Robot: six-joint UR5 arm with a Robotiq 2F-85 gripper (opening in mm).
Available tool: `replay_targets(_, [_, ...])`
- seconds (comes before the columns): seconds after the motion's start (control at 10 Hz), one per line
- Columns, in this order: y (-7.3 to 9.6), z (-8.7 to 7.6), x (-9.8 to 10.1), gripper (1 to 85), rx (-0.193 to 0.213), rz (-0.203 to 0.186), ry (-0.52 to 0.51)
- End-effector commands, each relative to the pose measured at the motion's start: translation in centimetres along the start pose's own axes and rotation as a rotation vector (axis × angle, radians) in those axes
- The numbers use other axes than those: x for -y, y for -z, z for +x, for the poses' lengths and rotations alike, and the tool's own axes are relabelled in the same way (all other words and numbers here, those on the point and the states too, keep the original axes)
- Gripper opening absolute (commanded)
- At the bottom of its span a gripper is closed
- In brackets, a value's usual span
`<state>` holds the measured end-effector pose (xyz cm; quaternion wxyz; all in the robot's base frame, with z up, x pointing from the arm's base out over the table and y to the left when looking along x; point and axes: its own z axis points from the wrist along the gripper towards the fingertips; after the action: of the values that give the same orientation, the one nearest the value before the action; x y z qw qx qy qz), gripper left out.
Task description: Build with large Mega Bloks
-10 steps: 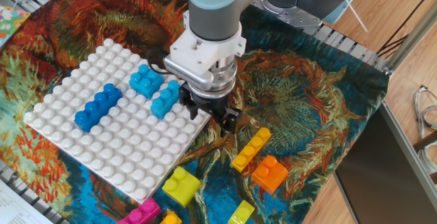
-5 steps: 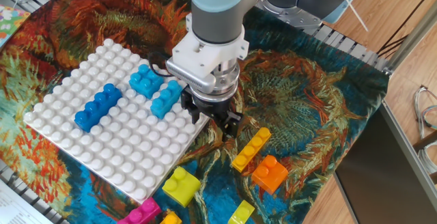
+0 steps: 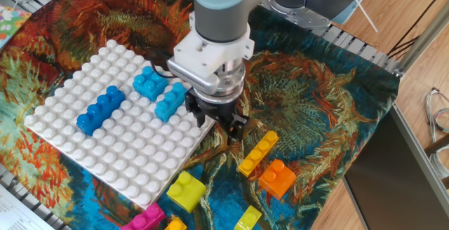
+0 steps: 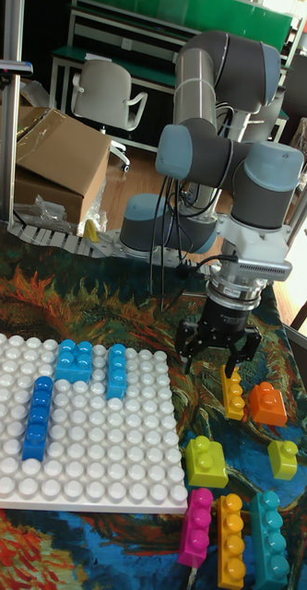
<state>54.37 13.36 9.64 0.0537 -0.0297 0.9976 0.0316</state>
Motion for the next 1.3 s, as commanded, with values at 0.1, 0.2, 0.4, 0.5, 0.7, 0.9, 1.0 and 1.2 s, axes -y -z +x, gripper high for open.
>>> replay_targets(0.1, [0.6, 0.1, 0.5, 72.0, -0.013, -0.018, -0.003])
replay_targets(0.2, [0.7, 0.1, 0.5, 72.0, -0.011, -0.021, -0.002])
replay_targets(0.4, [1.1, 0.3, 1.1, 72.0, -0.014, -0.013, 0.012])
replay_targets(0.5, [1.2, 0.2, 1.3, 72.0, -0.009, -0.007, 0.018])
replay_targets(0.7, [1.0, -0.1, 0.8, 72.0, -0.002, -0.019, 0.032])
replay_targets(0.9, [0.4, -0.6, -1.8, 73.0, 0.006, -0.029, 0.009])
replay_targets(1.0, [0.0, -0.8, -3.6, 73.0, 0.014, -0.044, -0.011])
replay_targets(1.2, [0.0, -0.8, -4.1, 72.7, 0.014, -0.033, -0.042])
